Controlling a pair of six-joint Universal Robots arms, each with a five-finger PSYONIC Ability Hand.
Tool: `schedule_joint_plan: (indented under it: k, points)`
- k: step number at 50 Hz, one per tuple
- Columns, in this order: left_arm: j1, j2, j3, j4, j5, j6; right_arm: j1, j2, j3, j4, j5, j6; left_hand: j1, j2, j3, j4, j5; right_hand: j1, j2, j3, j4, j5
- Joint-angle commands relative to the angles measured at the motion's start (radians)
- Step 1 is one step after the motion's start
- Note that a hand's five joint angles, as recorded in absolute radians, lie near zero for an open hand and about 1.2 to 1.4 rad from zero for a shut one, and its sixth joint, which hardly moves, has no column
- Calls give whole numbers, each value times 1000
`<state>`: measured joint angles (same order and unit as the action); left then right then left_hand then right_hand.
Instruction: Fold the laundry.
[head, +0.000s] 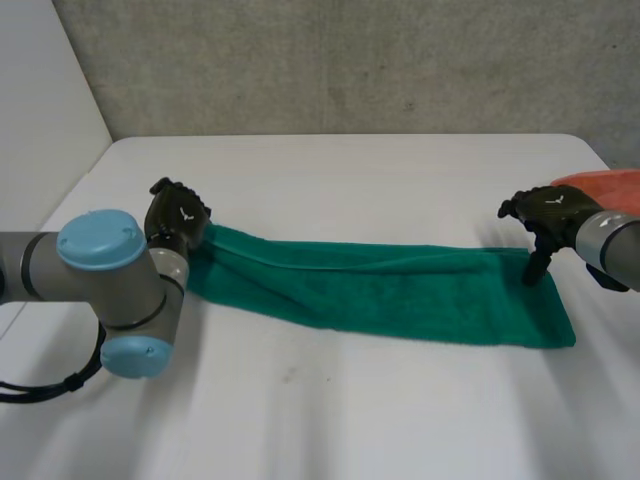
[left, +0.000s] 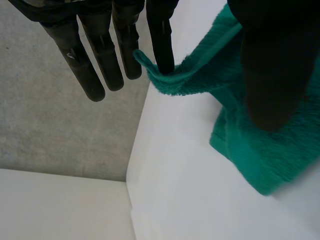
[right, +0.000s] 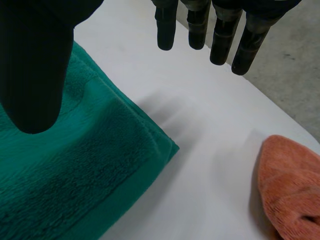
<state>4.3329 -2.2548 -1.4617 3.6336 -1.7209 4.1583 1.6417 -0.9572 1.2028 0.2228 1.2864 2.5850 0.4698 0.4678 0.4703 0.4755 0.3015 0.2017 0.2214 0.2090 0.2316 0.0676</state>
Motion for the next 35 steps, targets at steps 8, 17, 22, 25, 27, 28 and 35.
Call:
schedule_joint_plan:
  k: [8,17,22,25,27,28,35]
  points:
    - [42,-69,87,-7,72,2,18,212,-253,98,-42,-13,122,124,122,117,116,159,139,152,129,119]
    - [50,-111,126,-13,107,0,20,307,-374,216,-82,-3,154,156,154,149,148,367,347,360,337,327]
    - [60,-135,161,-35,130,-1,20,325,-396,216,-82,-5,685,687,684,679,679,892,872,885,862,851]
    - [62,-147,184,-47,145,0,21,328,-411,216,-75,-9,926,928,926,921,920,1195,1175,1187,1165,1154]
    - [62,-147,187,-44,144,0,21,325,-413,216,-75,-9,926,928,926,921,920,1195,1175,1187,1165,1154]
    - [62,-147,188,-44,147,0,21,321,-413,216,-75,-11,926,928,926,921,920,1195,1175,1187,1165,1154]
    - [53,-86,175,-44,138,-4,32,192,-393,219,-76,-16,926,928,926,921,920,1195,1175,1187,1165,1154]
